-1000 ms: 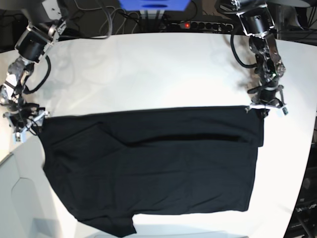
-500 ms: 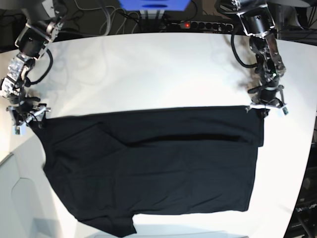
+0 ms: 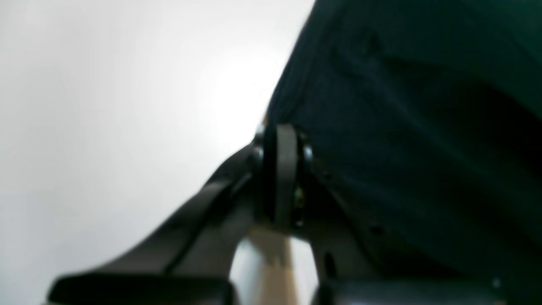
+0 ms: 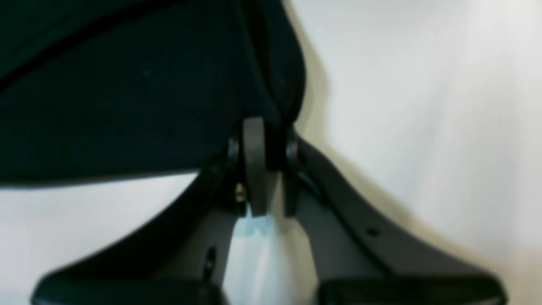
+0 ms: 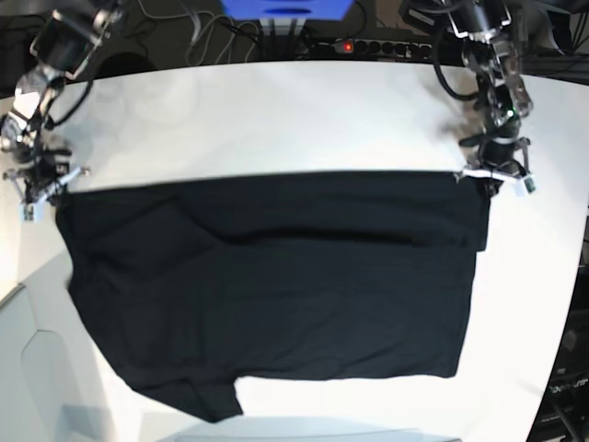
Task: Fold the T-shirt properly
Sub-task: 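Lift the shirt's collar edge with both grippers, then drag the lifted collar edge back toward the robot base, then release the collar edge and reach both grippers to the shirt hem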
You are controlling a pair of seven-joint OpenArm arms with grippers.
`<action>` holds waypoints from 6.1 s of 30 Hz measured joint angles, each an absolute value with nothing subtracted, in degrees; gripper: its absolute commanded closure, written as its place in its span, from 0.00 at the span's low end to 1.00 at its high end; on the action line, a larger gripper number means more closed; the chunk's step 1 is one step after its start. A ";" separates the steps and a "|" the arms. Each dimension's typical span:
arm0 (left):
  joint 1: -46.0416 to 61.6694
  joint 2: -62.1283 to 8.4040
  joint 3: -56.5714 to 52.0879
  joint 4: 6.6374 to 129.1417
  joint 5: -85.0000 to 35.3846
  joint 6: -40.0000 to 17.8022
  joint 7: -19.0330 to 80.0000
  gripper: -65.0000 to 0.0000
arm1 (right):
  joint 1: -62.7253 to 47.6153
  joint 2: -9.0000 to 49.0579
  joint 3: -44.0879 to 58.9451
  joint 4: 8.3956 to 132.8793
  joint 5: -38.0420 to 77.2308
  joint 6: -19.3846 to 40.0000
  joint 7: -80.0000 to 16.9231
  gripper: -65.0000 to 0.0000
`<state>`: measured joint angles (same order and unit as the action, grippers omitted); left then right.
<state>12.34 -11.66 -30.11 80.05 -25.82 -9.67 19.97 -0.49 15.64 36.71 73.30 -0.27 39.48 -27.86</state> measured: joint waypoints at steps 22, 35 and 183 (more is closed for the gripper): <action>19.81 -8.27 -34.09 100.88 -25.96 -9.50 22.83 1.00 | -5.21 12.36 39.55 97.56 -0.60 39.62 -29.19 1.00; 6.81 -6.94 -41.28 98.91 -26.06 -10.11 40.23 1.00 | 4.40 14.44 38.46 93.19 -0.64 39.83 -37.52 1.00; -34.96 -21.10 2.42 23.88 -25.54 -9.04 7.79 0.30 | 31.68 18.68 14.72 25.23 0.45 22.00 1.13 1.00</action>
